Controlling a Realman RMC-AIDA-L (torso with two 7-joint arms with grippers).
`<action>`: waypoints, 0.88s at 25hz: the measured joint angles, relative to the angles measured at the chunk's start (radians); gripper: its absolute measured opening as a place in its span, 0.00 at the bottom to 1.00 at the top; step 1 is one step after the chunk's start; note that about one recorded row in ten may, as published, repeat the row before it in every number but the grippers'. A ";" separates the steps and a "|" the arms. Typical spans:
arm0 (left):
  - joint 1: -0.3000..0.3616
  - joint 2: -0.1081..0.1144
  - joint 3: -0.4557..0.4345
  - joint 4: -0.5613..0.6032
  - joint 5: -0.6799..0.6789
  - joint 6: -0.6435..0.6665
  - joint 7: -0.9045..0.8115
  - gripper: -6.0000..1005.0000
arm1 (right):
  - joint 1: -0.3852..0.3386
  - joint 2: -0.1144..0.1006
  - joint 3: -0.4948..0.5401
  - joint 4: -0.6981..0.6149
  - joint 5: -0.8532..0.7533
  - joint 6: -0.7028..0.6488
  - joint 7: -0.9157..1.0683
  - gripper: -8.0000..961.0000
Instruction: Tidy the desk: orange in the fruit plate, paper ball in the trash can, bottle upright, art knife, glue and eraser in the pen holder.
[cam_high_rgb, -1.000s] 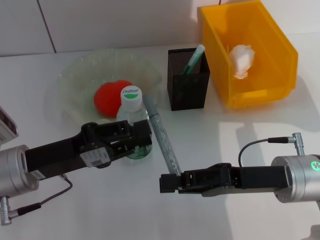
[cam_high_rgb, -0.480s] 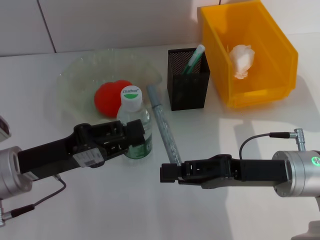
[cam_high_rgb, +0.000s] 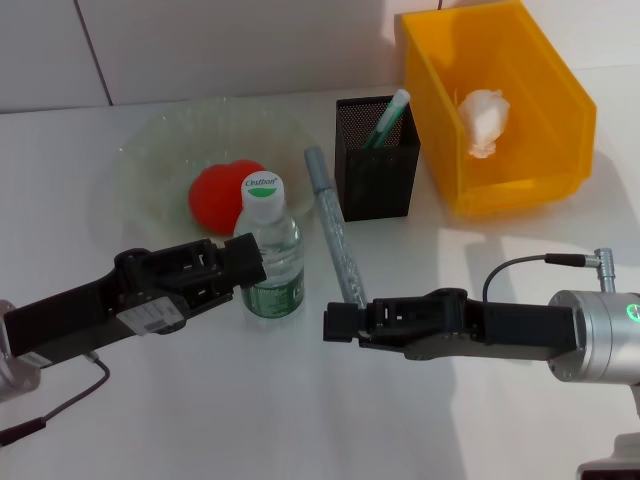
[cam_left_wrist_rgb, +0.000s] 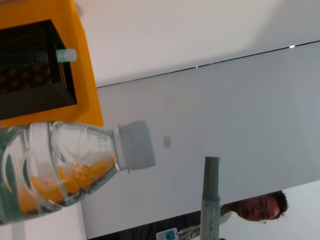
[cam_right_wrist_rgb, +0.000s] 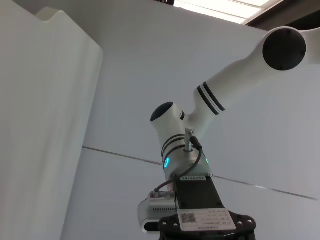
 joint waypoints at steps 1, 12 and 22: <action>0.003 -0.002 -0.008 0.000 0.001 0.006 0.005 0.37 | 0.000 0.000 0.000 0.001 0.004 0.000 0.000 0.18; 0.008 -0.004 -0.012 0.012 0.004 0.029 0.026 0.37 | 0.001 0.001 0.002 0.010 0.036 0.003 0.004 0.18; 0.009 -0.004 -0.012 0.014 0.005 0.031 0.032 0.37 | 0.002 0.002 0.001 0.015 0.058 0.004 0.012 0.18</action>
